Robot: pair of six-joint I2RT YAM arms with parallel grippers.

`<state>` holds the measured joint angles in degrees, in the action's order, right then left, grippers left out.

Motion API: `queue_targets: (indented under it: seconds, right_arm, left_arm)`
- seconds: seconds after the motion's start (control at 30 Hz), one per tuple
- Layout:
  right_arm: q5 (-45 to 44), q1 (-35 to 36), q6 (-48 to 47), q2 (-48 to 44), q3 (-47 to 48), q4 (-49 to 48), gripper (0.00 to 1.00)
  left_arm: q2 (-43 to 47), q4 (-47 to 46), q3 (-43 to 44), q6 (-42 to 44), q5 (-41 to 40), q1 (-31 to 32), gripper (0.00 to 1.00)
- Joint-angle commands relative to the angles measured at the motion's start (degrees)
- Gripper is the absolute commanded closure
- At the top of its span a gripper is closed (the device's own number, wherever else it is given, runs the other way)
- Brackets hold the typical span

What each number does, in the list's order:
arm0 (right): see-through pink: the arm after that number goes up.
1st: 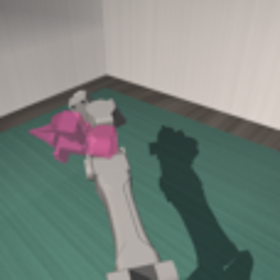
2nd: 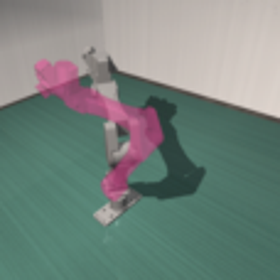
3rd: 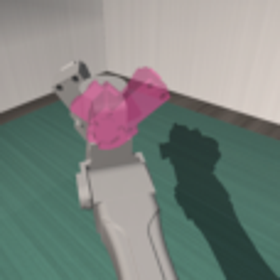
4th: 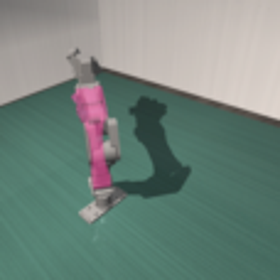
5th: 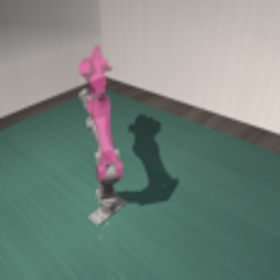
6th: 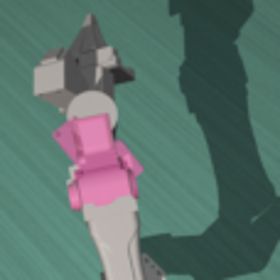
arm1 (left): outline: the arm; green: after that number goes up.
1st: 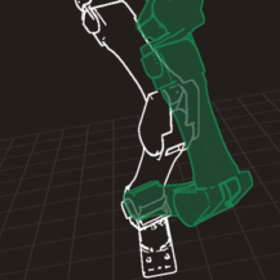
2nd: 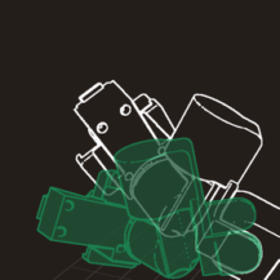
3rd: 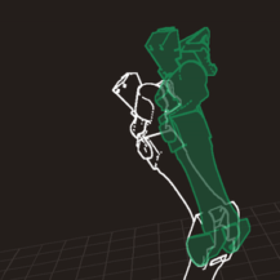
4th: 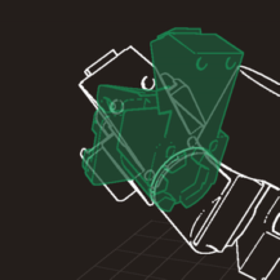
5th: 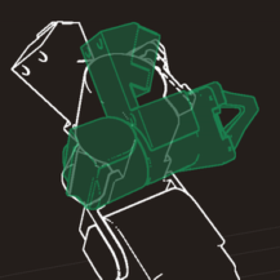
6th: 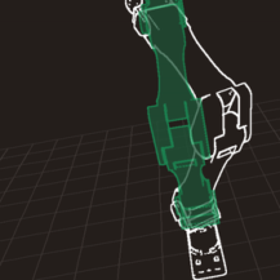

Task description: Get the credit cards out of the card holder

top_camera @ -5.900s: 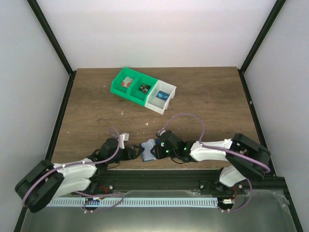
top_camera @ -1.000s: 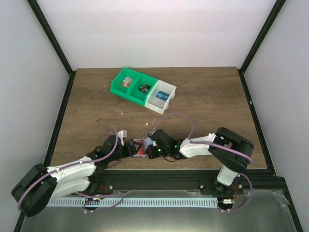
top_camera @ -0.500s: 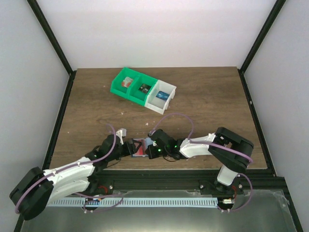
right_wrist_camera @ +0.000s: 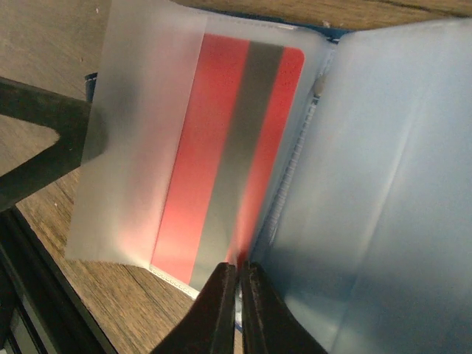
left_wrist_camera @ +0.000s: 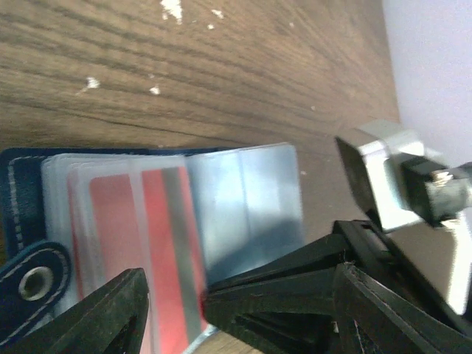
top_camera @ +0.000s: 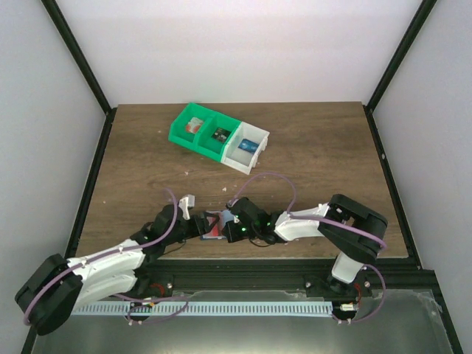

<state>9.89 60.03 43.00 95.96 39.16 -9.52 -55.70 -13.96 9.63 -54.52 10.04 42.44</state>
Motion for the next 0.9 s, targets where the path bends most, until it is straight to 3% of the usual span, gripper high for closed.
queue_targets:
  seconds: [0.0, 0.43, 0.87]
  right_arm:
    - [-1.24, 0.34, 0.35, 0.01, -2.24, 0.73, 0.92]
    - [-3.57, 0.60, 0.15, -7.19, -5.62, -2.73, 0.84]
    - [-5.49, 0.70, 0.41, -11.18, -6.98, -1.94, 0.84]
  left_arm:
    - [1.19, -4.66, -1.01, -1.44, 2.41, 0.12, 0.29]
    - [-5.25, -7.09, 0.42, -1.01, 3.68, 0.26, 0.30]
    - [-5.29, -0.25, 1.53, -1.18, 0.58, 0.52, 0.46]
